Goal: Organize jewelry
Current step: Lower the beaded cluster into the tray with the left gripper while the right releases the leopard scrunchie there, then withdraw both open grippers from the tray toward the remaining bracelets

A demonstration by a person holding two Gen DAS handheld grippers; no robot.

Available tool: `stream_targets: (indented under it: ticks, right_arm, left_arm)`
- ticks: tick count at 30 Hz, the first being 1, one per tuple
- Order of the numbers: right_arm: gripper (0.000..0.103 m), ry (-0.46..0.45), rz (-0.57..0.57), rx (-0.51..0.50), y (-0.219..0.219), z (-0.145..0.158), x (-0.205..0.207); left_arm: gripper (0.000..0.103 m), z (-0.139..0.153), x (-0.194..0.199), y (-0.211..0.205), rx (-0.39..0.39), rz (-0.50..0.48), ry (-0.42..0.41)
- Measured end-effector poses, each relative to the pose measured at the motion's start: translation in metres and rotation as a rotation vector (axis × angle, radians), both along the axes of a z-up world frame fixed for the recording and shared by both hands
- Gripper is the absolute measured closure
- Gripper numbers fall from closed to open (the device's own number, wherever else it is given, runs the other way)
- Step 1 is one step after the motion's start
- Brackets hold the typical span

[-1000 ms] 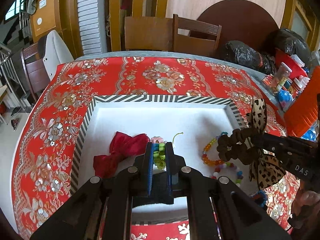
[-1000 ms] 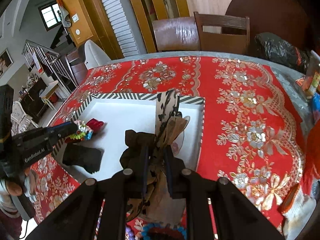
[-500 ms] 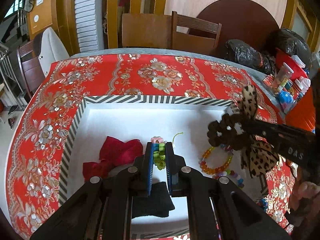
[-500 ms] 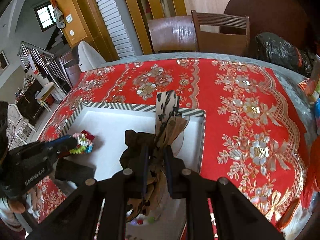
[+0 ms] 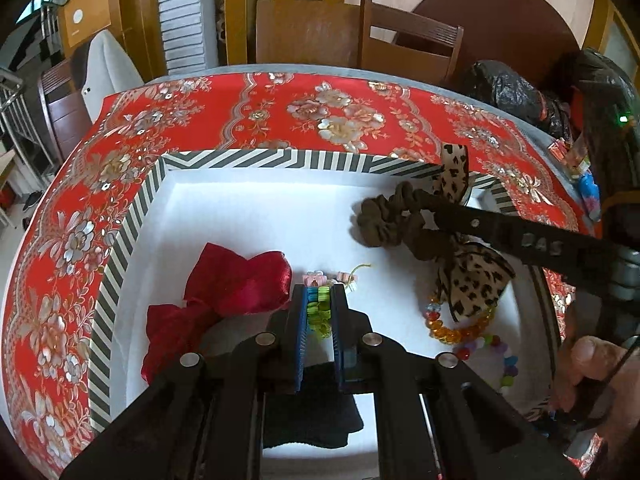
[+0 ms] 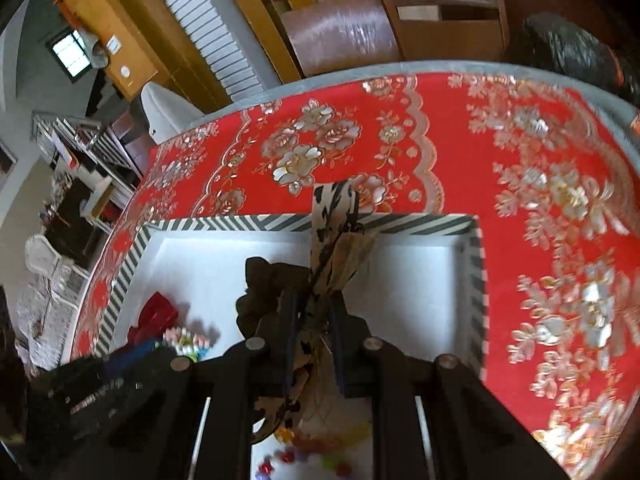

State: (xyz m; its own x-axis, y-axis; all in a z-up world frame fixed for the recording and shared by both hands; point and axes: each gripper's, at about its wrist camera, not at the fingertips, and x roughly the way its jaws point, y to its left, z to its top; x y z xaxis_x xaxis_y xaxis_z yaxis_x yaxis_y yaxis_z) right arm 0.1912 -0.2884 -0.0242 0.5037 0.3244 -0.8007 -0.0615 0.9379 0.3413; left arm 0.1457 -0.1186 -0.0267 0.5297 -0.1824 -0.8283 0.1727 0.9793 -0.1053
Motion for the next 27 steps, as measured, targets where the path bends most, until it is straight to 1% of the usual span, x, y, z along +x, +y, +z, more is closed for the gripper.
stream_targets:
  ticks: [3,4,5,6,8,14,18,20,24,27]
  right_arm:
    - [0.080,0.007,0.002,-0.093,0.005,-0.005,-0.001]
    - [0.076,0.001,0.005,-0.103,0.004,-0.004,-0.003]
    - [0.071,-0.007,0.006,-0.107,0.002,-0.002,-0.006]
    - [0.069,-0.016,0.007,-0.108,0.000,0.001,-0.010]
    - [0.065,-0.037,0.008,-0.111,-0.007,0.010,-0.021]
    - [0.057,-0.063,0.007,-0.142,-0.025,0.030,-0.055]
    - [0.054,-0.108,0.000,-0.157,-0.034,0.046,-0.087]
    - [0.051,-0.125,-0.010,-0.159,-0.037,0.053,-0.103]
    - [0.049,-0.149,-0.022,-0.179,-0.038,0.062,-0.132]
    - [0.049,-0.165,-0.028,-0.170,-0.038,0.067,-0.150]
  left_arm:
    - [0.078,-0.003,0.000,0.000,0.015,0.003,-0.002]
    - [0.077,-0.004,-0.001,0.000,0.014,0.003,-0.001]
    - [0.071,-0.005,0.000,0.000,0.011,0.001,0.001]
    - [0.062,-0.006,0.000,0.001,0.004,-0.001,0.007]
    - [0.056,-0.006,-0.001,0.001,-0.003,-0.001,0.003]
    - [0.056,0.002,-0.011,-0.001,-0.014,-0.012,-0.014]
    - [0.056,0.018,-0.027,0.000,-0.019,-0.010,-0.054]
    - [0.056,0.027,-0.037,0.001,-0.019,-0.009,-0.080]
    - [0.056,0.042,-0.059,0.002,-0.010,0.012,-0.110]
    - [0.056,0.047,-0.077,0.003,-0.004,0.012,-0.127]
